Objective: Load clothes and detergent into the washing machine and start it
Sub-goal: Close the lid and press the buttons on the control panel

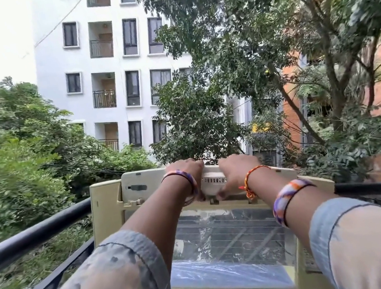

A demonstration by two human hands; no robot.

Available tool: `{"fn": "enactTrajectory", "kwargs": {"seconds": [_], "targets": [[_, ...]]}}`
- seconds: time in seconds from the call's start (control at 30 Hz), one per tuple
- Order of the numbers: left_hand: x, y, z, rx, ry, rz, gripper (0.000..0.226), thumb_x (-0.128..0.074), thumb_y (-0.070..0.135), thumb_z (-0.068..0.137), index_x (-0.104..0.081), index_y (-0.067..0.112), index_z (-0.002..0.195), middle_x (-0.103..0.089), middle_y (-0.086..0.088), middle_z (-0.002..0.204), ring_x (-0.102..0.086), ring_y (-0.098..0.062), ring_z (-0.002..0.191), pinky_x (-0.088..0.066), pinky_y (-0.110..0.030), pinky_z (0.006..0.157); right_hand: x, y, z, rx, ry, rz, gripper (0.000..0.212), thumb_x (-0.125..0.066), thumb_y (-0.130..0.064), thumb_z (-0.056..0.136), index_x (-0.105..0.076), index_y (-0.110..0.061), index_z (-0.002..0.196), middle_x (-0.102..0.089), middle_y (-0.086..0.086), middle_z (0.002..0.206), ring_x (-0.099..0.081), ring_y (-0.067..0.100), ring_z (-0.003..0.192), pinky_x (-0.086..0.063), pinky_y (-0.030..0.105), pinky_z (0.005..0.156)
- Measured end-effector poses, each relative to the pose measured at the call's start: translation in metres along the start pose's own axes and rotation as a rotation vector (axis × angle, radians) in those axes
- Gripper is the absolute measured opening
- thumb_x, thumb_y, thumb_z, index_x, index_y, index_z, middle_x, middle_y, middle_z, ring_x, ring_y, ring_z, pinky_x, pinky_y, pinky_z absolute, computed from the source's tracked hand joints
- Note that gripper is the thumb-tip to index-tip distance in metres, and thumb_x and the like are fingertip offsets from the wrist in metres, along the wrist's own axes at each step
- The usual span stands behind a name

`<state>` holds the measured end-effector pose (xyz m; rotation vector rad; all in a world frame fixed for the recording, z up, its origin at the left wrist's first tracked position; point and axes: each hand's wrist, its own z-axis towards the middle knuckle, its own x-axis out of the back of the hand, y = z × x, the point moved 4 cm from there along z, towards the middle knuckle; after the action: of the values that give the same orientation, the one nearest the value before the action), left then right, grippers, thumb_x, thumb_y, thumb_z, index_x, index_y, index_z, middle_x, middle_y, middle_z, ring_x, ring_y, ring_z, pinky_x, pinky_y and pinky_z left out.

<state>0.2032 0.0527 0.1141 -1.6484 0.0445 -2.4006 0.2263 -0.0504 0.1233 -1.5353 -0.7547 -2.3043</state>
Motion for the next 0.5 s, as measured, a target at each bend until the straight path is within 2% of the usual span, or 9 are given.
{"fn": "enactTrajectory", "kwargs": {"seconds": [0.2, 0.27, 0.3, 0.37, 0.4, 0.5], "targets": [[0.011, 0.005, -0.032, 0.009, 0.013, 0.011, 0.067, -0.082, 0.034, 0.063, -0.051, 0.018, 0.121, -0.061, -0.006, 0.118, -0.059, -0.024, 0.109, -0.048, -0.036, 0.093, 0.014, -0.011, -0.031, 0.055, 0.022, -0.061, 0.057, -0.074, -0.05, 0.069, -0.058, -0.013, 0.109, -0.062, 0.005, 0.112, -0.059, 0.024, 0.104, -0.048, 0.033, 0.08], [0.015, 0.005, -0.046, 0.008, -0.001, -0.015, 0.066, -0.083, 0.033, 0.06, -0.054, 0.018, 0.118, -0.062, -0.005, 0.116, -0.059, -0.023, 0.107, -0.047, -0.034, 0.09, 0.019, -0.014, -0.041, 0.073, 0.01, -0.077, 0.052, -0.076, -0.051, 0.067, -0.058, -0.015, 0.1, -0.062, 0.004, 0.104, -0.059, 0.024, 0.098, -0.048, 0.033, 0.081], [0.018, 0.005, -0.054, 0.013, -0.009, -0.043, 0.065, -0.084, 0.033, 0.059, -0.056, 0.019, 0.116, -0.063, -0.004, 0.115, -0.059, -0.022, 0.105, -0.047, -0.033, 0.089, 0.021, -0.016, -0.047, 0.087, 0.001, -0.074, 0.049, -0.077, -0.052, 0.065, -0.055, -0.015, 0.089, -0.061, 0.003, 0.095, -0.058, 0.024, 0.093, -0.049, 0.033, 0.081], [0.023, 0.004, -0.071, 0.031, -0.028, -0.094, 0.063, -0.085, 0.034, 0.055, -0.059, 0.02, 0.111, -0.065, -0.002, 0.111, -0.058, -0.02, 0.095, -0.047, -0.029, 0.084, 0.023, -0.019, -0.059, 0.124, -0.02, -0.057, 0.05, -0.078, -0.053, 0.061, -0.047, -0.014, 0.07, -0.051, -0.002, 0.074, -0.055, 0.023, 0.083, -0.05, 0.032, 0.075], [0.025, 0.004, -0.081, 0.031, -0.044, -0.106, 0.063, -0.086, 0.036, 0.053, -0.06, 0.02, 0.109, -0.065, -0.001, 0.106, -0.055, -0.018, 0.088, -0.045, -0.028, 0.08, 0.021, -0.021, -0.065, 0.146, -0.04, -0.032, 0.049, -0.079, -0.052, 0.06, -0.048, -0.015, 0.068, -0.05, -0.003, 0.07, -0.055, 0.021, 0.08, -0.051, 0.032, 0.073], [0.024, 0.009, -0.111, -0.008, -0.142, -0.084, 0.064, -0.086, 0.043, 0.051, -0.063, 0.019, 0.105, -0.062, 0.002, 0.092, -0.053, -0.016, 0.08, -0.043, -0.023, 0.071, 0.008, -0.026, -0.09, 0.226, -0.132, 0.186, 0.046, -0.083, -0.043, 0.058, -0.055, -0.011, 0.074, -0.053, -0.001, 0.07, -0.053, 0.017, 0.069, -0.047, 0.025, 0.056]]}}
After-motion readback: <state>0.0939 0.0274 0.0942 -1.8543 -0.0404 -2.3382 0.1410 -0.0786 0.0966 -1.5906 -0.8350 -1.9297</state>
